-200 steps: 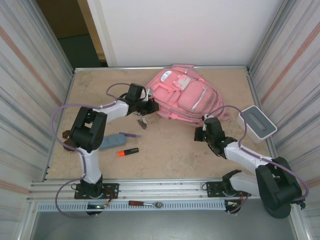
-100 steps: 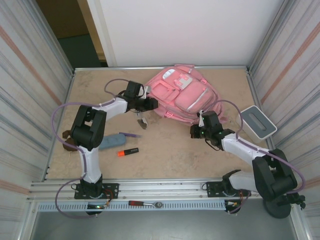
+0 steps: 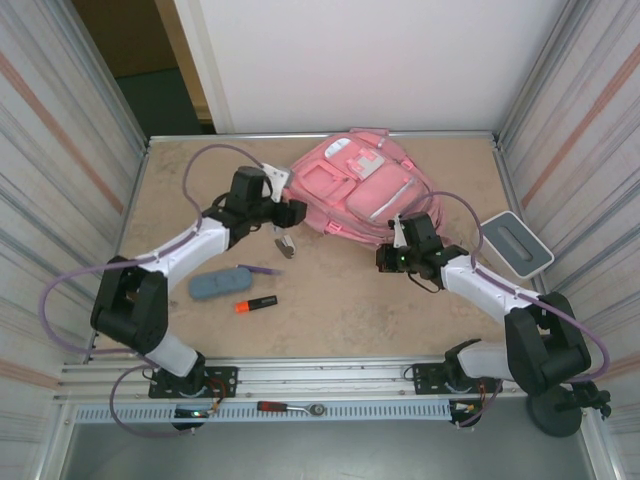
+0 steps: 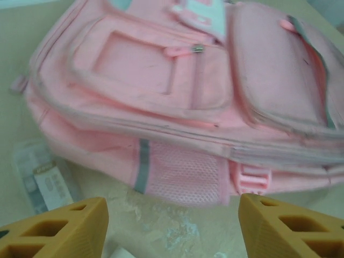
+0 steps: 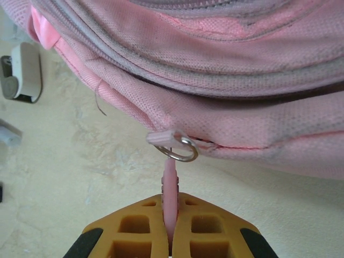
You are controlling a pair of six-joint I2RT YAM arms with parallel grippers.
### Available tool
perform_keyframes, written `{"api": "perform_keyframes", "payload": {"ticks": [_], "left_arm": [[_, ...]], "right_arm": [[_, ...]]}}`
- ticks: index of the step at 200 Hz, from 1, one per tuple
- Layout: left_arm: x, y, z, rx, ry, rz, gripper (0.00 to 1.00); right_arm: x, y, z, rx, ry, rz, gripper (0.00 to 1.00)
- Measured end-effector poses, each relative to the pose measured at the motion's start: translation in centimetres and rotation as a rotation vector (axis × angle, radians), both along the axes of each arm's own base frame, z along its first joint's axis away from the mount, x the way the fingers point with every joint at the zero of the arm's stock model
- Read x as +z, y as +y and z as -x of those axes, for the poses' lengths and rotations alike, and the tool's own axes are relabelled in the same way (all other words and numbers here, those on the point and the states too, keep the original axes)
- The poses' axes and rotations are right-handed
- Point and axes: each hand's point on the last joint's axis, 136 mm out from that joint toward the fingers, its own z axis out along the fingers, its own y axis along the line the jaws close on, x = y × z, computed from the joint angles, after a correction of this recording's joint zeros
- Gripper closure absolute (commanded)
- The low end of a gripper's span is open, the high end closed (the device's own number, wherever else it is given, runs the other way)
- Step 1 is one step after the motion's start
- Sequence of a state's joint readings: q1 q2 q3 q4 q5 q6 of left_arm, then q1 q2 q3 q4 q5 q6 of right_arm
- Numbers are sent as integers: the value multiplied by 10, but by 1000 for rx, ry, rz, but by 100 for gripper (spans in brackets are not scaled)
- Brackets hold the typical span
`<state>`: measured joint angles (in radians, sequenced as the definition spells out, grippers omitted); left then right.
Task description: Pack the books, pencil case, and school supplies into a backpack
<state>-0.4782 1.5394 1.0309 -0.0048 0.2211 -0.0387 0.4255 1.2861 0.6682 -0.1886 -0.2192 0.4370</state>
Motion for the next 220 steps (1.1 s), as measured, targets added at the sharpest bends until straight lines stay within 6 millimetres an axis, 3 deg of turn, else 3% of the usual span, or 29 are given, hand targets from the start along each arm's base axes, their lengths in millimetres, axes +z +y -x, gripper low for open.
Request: {"api": "perform_keyframes", "payload": {"ticks": [49,79,109,138,170,205,220], "left_arm": [[-15,-72,57,-409,-350,-259,40],[-42,-104,73,-591,-498,-414,40],[-75,-117,65,-660,-553,-544,43],[-80,-126,46,-655,-615,-613,51],[-77,-134,29,-622,-685,-665,73],[-77,-135,25,-617,-714,-685,100],[-77,-137,27,-627,-718,-679,100]], "right_arm": [[7,5,1,24,25,-40,100],[11,6,1,30,38,-65,100],[13,8,3,40,47,-89,100],[15,12,5,59,54,-113,100],[17,10,4,56,53,-125,100],[19,3,2,29,36,-95,100],[19,-4,1,2,21,-60,100]]}}
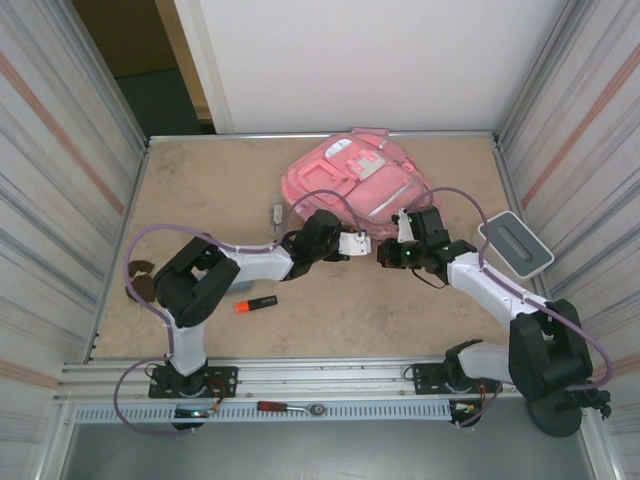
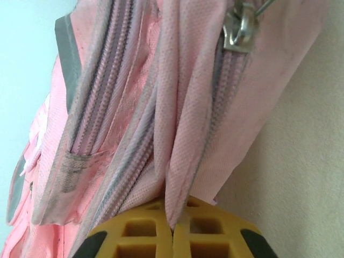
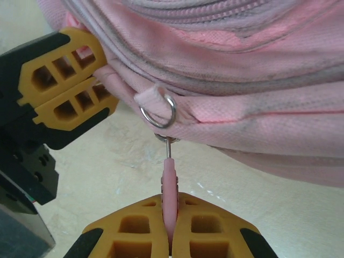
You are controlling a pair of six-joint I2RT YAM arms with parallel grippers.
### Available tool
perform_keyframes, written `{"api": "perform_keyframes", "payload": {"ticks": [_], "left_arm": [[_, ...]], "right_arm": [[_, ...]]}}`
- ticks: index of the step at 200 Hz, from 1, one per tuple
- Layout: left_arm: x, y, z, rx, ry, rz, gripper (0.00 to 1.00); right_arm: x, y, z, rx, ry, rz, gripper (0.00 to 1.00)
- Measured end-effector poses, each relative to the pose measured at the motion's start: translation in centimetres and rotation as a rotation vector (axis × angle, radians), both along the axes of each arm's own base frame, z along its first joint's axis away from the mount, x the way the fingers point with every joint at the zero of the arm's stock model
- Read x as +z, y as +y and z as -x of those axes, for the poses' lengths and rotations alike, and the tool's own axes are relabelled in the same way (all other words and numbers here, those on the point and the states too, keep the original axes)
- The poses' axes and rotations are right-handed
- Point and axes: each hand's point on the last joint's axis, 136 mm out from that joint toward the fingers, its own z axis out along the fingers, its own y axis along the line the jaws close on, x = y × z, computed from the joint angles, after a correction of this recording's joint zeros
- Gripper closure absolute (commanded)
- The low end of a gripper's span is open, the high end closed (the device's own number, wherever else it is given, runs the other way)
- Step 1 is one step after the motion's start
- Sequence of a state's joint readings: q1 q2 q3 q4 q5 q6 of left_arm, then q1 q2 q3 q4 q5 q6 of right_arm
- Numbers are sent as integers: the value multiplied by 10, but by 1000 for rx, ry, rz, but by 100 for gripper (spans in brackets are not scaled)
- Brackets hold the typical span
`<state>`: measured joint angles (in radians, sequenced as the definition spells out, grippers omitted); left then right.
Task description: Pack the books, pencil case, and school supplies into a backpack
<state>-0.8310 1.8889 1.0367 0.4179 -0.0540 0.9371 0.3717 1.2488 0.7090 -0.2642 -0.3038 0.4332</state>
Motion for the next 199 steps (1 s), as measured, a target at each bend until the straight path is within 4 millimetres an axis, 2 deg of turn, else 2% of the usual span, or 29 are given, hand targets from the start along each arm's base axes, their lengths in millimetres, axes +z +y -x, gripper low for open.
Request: {"api": "perform_keyframes", "payload": {"ticks": [39,77,114,128,152,165,182,199], "left_arm": [[2,0,2,-17,10,13,100],[6,12,-1,-29,43,50,100],[6,20,-5,-43,81,75,100],[5,23,-8,-39,91,80,92],[3,29,-11,-16,113,86,63],[3,32,-7,-3,134,95,53],[12,36,3,4,149,118,45],[34,28,17,-21,129,156,43]], "right_arm": [[-6,-21,-5,-80,-16,103,100],[-10,-38,-7,-135,-23,182,100],[-5,-41,-7,-137,-39,184,100],[-2,-36,-8,-118,-48,160,100],[1,-26,-8,-83,-54,112,100],[2,-21,-6,-64,-56,89,100],[2,-15,-4,-42,-55,67,100],[2,-10,-2,-23,-54,52,100]]}}
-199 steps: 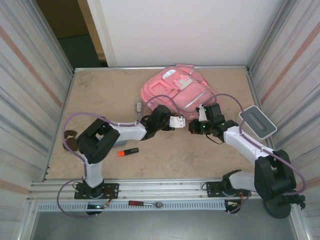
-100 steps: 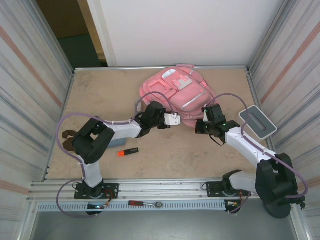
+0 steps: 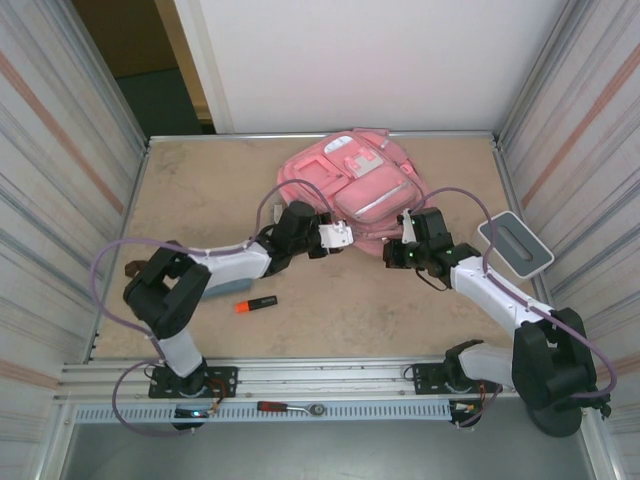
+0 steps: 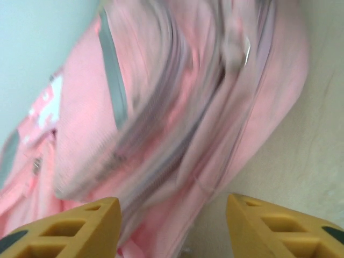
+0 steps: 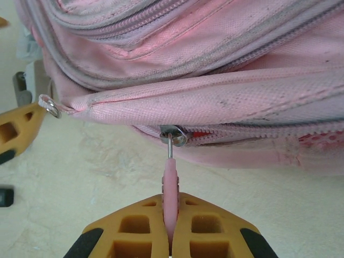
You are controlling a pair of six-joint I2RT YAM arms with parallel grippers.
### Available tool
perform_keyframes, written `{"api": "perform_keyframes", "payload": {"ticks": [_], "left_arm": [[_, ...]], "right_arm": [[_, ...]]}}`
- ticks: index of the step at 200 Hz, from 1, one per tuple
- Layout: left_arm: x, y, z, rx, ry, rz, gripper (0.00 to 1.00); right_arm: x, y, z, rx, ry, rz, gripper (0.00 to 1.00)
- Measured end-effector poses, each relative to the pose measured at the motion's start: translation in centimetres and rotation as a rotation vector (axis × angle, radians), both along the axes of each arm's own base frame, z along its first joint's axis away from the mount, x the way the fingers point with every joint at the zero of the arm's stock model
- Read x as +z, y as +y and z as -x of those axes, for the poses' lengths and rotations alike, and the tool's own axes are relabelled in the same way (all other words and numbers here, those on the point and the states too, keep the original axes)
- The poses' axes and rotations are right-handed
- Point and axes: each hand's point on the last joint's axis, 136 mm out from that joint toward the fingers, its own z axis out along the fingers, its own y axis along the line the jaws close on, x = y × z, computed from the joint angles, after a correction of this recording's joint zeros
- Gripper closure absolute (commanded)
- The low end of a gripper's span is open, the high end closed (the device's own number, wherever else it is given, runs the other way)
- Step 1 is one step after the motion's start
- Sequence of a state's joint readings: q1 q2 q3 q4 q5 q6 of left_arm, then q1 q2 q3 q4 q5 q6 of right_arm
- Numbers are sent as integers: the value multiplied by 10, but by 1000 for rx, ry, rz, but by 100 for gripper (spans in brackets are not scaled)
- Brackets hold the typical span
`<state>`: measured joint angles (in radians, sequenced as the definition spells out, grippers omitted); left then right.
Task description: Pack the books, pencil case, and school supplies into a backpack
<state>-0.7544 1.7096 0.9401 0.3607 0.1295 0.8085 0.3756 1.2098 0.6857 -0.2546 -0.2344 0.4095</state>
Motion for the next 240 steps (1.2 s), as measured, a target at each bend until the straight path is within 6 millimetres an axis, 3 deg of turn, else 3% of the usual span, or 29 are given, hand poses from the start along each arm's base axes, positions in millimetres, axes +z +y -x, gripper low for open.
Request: {"api": "perform_keyframes", "payload": {"ticks": [22,44,68,111,159,218,240], "left_arm": [[19,-19,21,-55,-28,32,42],[16,-34,34,-96,-20,22,43],[3,-44,28,-98,-8,-4,49],[-17,-48,14,-69,-9,-47,73],[-18,-45,8,-75,-7,-42,99],[-23,-20,5,-96,54,-2,100],[-23,-8,-2,-82,70,13,99]], "right_arm": [[1,8,4,28,1,-15,100],[3,15,6,53,-5,-26,100],[4,20,8,72,-9,-30,100],[-1,20,13,77,-9,-30,100],[-3,12,10,46,-19,-10,100],[-9,-22,-1,-77,0,102,100],[-11,-26,-4,-93,5,115,100]]}}
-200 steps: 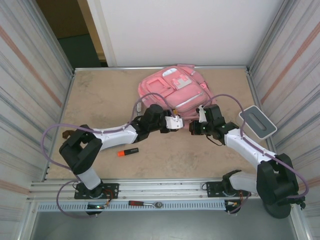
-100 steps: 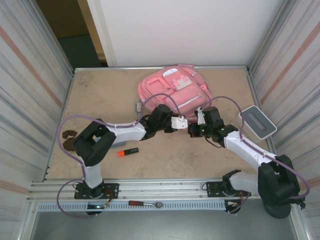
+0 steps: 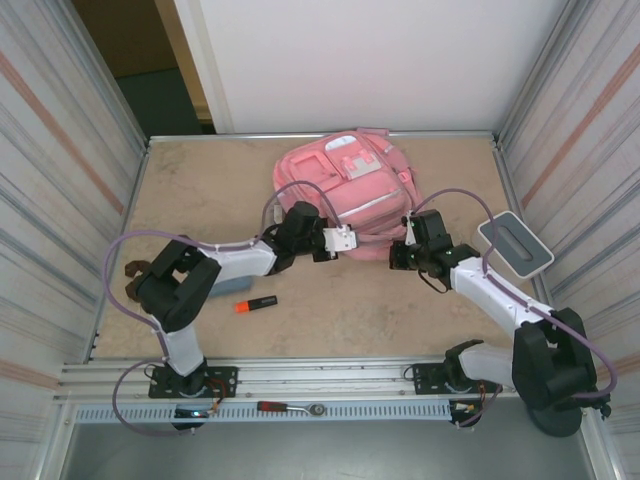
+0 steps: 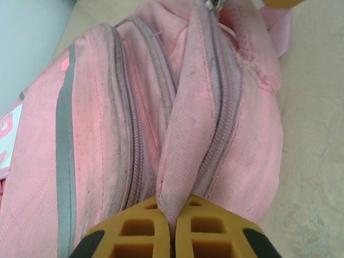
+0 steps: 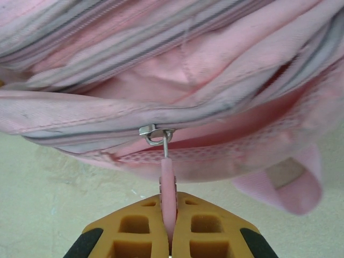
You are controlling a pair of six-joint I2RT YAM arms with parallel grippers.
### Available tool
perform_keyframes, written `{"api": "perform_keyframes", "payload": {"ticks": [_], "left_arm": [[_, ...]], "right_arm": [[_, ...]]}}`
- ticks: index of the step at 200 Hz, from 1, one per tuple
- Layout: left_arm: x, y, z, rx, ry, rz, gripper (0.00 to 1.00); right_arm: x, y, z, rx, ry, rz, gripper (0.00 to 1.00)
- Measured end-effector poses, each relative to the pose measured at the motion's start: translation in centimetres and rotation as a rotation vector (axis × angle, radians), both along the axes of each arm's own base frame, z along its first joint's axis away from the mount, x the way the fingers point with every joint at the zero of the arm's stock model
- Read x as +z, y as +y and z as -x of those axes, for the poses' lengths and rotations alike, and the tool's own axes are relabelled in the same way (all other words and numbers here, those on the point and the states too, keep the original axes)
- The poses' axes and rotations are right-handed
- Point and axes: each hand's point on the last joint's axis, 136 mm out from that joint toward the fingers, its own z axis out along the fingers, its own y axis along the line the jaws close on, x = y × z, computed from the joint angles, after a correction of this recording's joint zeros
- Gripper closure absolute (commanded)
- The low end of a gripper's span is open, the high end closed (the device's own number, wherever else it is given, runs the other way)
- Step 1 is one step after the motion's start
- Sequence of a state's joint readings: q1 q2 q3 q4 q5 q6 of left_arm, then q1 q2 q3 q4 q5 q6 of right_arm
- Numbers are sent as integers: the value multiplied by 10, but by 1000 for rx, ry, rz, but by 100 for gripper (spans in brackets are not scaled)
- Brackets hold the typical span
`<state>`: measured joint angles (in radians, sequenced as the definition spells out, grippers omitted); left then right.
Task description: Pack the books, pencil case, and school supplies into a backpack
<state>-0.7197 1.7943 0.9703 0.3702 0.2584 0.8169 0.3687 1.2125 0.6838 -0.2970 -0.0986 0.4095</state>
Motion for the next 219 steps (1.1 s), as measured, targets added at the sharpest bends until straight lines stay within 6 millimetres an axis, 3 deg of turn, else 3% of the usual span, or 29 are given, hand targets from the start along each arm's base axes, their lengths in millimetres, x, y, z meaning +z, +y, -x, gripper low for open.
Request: {"api": "perform_keyframes", "payload": {"ticks": [15,53,71,90,121,154,219], "left_arm": [[0,6,-6,14,6,5,94],[2,22,-9,71,7,0,55],[14,29,-3,95,-3,12,47],[34,18,13,63,-35,36,45],[36,-5,35,-3,-39,32,45],[23,-14,29,-9,-27,8,49],[15,-16,25,-27,-32,-9,92]], "right_arm": [[0,4,-1,10,-2,-11,100],[6,28,3,84,-25,-46,100],[9,40,7,124,-29,-69,100],[12,50,10,158,-33,-98,100],[20,61,14,198,-49,-136,100],[30,72,19,225,-68,-173,100],[31,65,19,200,-83,-163,100]]}}
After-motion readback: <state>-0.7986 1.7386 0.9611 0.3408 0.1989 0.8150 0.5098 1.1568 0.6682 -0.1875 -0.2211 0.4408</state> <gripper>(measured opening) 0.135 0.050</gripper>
